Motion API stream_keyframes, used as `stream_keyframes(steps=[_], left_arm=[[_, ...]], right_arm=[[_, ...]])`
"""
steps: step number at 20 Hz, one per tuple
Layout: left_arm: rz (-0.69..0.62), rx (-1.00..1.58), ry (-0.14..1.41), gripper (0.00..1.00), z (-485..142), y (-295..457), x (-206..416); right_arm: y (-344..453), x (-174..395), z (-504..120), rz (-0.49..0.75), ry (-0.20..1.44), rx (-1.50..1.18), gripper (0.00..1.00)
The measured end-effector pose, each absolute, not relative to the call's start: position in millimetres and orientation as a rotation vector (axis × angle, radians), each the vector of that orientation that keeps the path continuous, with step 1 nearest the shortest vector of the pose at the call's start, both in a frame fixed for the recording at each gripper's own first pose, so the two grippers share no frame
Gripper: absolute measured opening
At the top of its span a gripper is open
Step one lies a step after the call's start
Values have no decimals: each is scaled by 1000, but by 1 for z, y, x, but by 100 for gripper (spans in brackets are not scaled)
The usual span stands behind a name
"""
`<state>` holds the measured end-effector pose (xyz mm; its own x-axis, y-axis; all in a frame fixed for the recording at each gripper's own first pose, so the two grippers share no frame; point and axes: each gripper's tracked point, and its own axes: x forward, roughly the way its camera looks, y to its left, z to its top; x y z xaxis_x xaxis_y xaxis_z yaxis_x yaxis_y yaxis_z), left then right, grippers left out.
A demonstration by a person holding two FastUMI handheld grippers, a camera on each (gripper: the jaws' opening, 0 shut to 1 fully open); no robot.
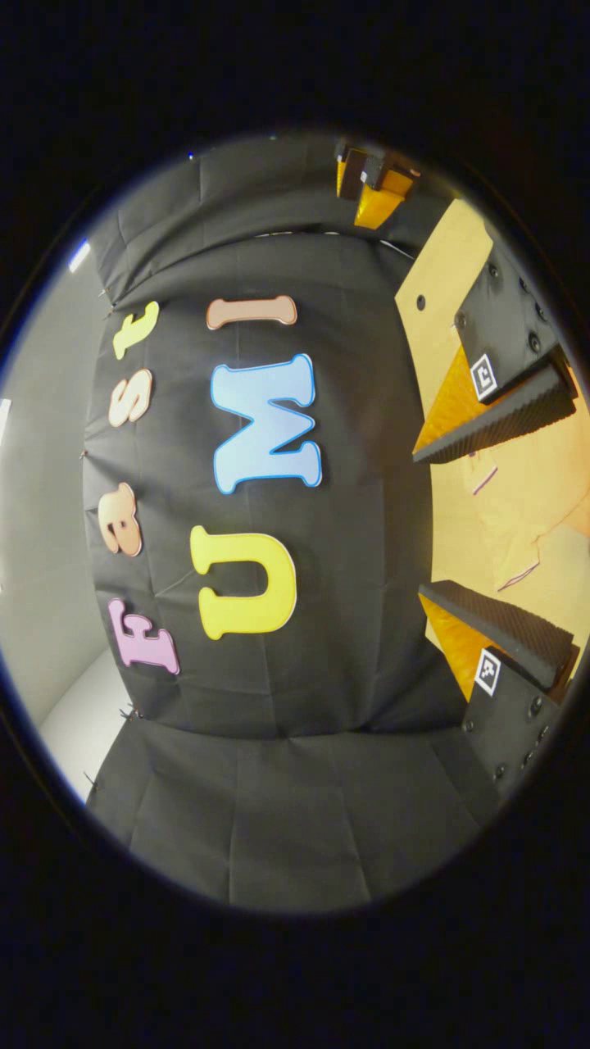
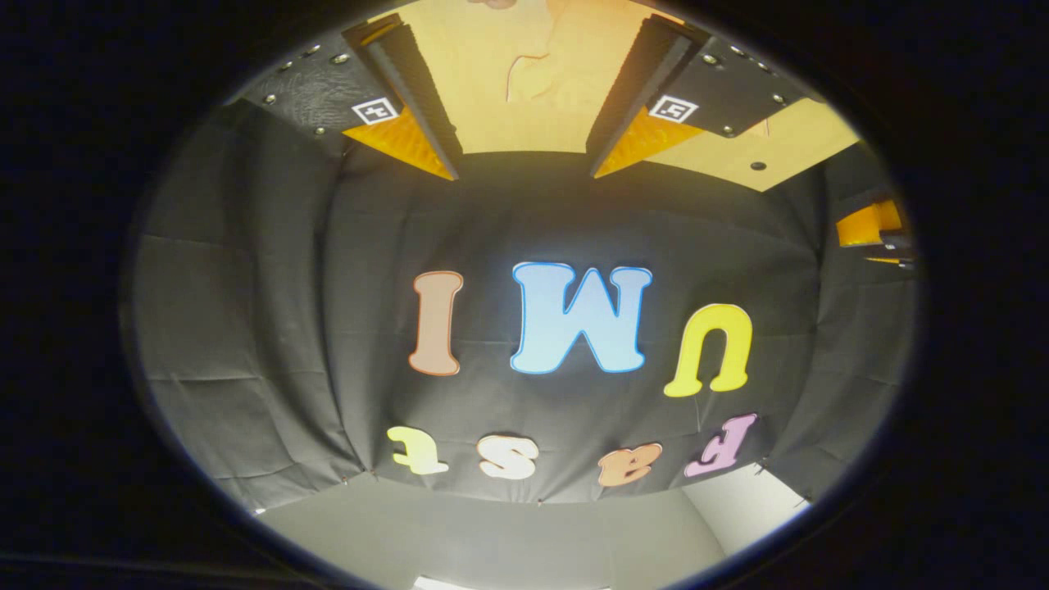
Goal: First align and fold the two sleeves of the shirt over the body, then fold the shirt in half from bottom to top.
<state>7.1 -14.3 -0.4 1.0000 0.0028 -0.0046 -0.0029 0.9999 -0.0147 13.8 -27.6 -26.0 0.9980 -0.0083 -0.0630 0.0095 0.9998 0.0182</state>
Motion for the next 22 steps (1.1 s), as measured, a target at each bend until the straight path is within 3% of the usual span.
stream_keyframes(steps=[15,22], left_arm=[[98,10,36,94,-2,23,-9],[166,7,71,94,-4,34,-19]], right_arm=[[-40,123,-168,-17,416,88,96],[-36,155,-269,2,624,38,96]])
